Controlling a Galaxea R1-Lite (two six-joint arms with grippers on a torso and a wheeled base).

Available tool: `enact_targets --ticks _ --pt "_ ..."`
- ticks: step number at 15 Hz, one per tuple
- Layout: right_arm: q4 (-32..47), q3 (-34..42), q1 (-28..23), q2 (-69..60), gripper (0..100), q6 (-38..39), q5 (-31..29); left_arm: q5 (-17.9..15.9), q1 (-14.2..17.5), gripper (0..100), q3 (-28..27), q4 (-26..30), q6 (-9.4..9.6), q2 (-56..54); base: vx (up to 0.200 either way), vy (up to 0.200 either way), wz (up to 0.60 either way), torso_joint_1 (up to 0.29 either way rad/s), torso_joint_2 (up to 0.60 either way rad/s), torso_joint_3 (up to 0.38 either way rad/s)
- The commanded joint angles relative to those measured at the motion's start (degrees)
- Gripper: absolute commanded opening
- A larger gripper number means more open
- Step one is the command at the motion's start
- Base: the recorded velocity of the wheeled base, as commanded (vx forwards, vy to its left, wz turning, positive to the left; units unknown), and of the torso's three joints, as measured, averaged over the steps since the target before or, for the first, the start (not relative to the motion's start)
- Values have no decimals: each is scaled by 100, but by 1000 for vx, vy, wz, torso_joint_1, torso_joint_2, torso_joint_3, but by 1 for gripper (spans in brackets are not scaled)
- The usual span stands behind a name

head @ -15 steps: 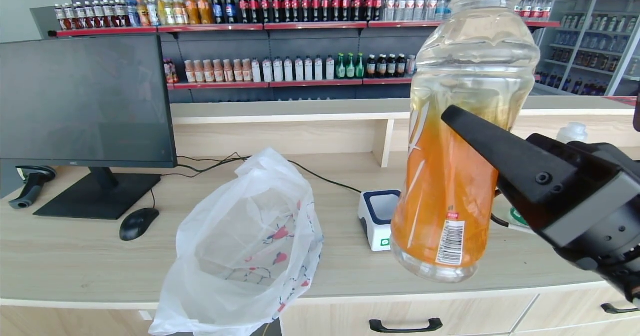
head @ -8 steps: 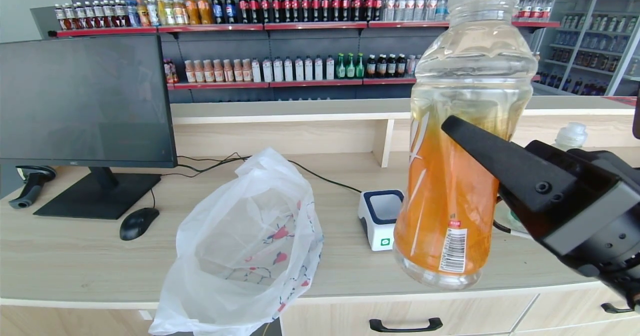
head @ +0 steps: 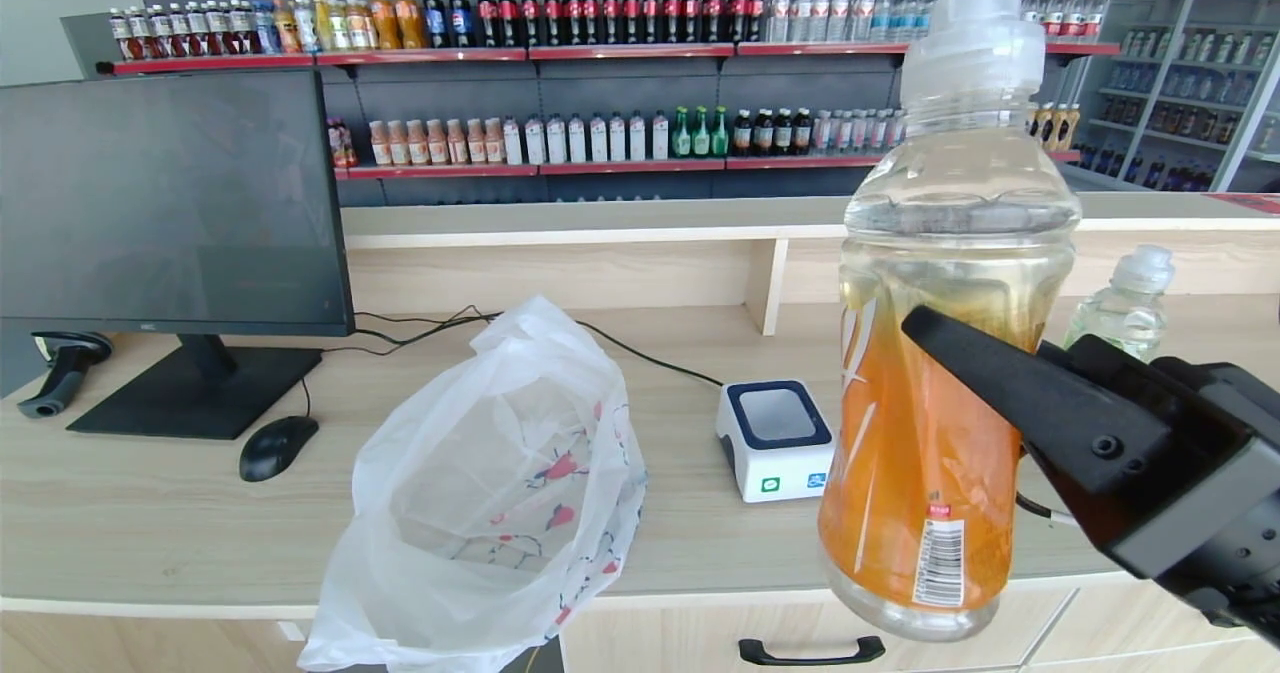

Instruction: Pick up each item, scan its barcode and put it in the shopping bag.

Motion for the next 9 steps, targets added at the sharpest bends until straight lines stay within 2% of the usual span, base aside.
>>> enact_targets --ticks 1,3,7,9 --pt "-8 15 -170 44 0 -5 -4 0 0 100 0 -1 -1 -2 0 0 0 0 0 0" --pt "-8 15 -442 158 0 -14 5 0 0 100 0 -1 -1 -2 0 0 0 0 0 0" --pt "-8 -20 -1409 685 0 -682 5 9 0 100 0 -1 -1 -2 0 0 0 0 0 0" --pt "-8 -29 -1691 817 0 -752 5 0 0 100 0 -1 -1 -2 0 0 0 0 0 0"
